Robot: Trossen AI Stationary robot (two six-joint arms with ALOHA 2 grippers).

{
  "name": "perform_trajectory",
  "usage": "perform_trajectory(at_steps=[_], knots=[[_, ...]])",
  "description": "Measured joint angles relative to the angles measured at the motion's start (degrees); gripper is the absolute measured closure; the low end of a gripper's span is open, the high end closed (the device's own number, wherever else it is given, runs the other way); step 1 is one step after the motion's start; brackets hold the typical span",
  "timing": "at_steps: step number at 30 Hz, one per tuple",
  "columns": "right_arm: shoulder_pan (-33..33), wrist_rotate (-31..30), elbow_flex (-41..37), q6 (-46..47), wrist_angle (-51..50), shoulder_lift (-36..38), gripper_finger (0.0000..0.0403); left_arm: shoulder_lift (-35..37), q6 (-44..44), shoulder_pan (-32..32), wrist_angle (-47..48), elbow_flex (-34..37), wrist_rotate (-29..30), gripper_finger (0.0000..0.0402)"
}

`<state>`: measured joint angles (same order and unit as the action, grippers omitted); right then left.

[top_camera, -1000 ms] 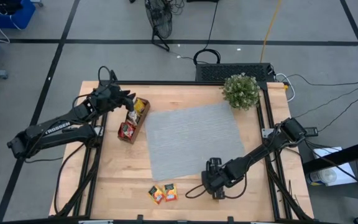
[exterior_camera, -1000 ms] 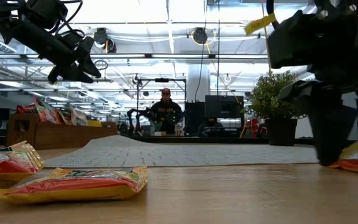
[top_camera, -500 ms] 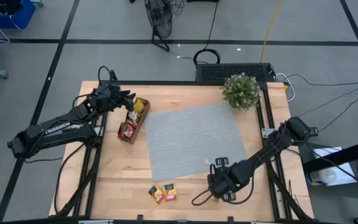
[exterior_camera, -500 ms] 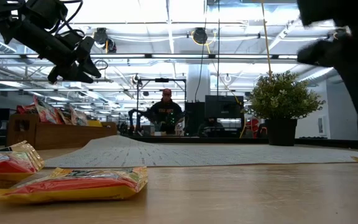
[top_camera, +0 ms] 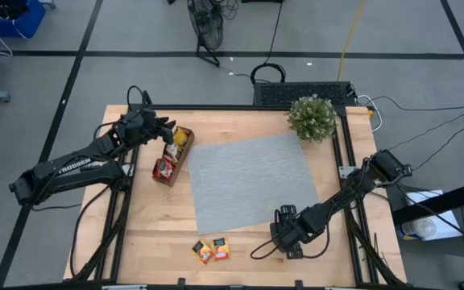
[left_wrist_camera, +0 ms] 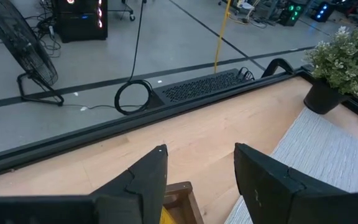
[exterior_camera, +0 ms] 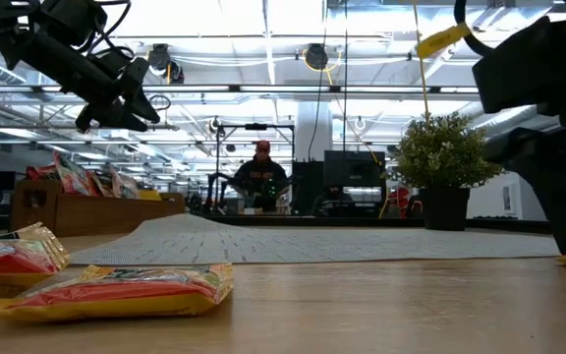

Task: Pick & Place Tea
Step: Put the yellow tea bag into the right section of the wooden organizer

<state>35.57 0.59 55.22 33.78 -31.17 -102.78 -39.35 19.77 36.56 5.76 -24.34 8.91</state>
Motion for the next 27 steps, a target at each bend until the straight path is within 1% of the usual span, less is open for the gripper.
perform_trajectory(at_steps=[4,10,14,17,20,24,26,27], knots=[[0.1,-2.1,-0.1,0.0,0.3,0.0,0.0144,0.0,0.0,0.0,0.0,0.0,0.0,0.0215],[0.1,-4.6,-0.1,-0.3,0.6,0.0,0.0223,0.0,0.0,0.0,0.0,0.0,0.0,0.0215],[-0.2,-5.4,0.4,-3.2,3.6,0.6,0.0274,0.0,0.0,0.0,0.0,0.0,0.0,0.0215],[-0.5,-8.4,2.1,-7.0,6.8,1.7,0.0303,0.0,0.0,0.0,0.0,0.0,0.0,0.0215],[-1.1,-14.8,2.9,-15.3,13.1,2.8,0.0322,0.0,0.0,0.0,0.0,0.0,0.0,0.0215],[-3.6,-26.4,3.6,-28.0,29.2,5.0,0.0335,0.0,0.0,0.0,0.0,0.0,0.0,0.0215],[-6.3,-28.7,3.2,-34.1,36.4,4.8,0.0339,0.0,0.0,0.0,0.0,0.0,0.0,0.0215],[-8.1,-28.6,3.2,-36.9,40.3,4.7,0.034,0.0,0.0,0.0,0.0,0.0,0.0,0.0215]])
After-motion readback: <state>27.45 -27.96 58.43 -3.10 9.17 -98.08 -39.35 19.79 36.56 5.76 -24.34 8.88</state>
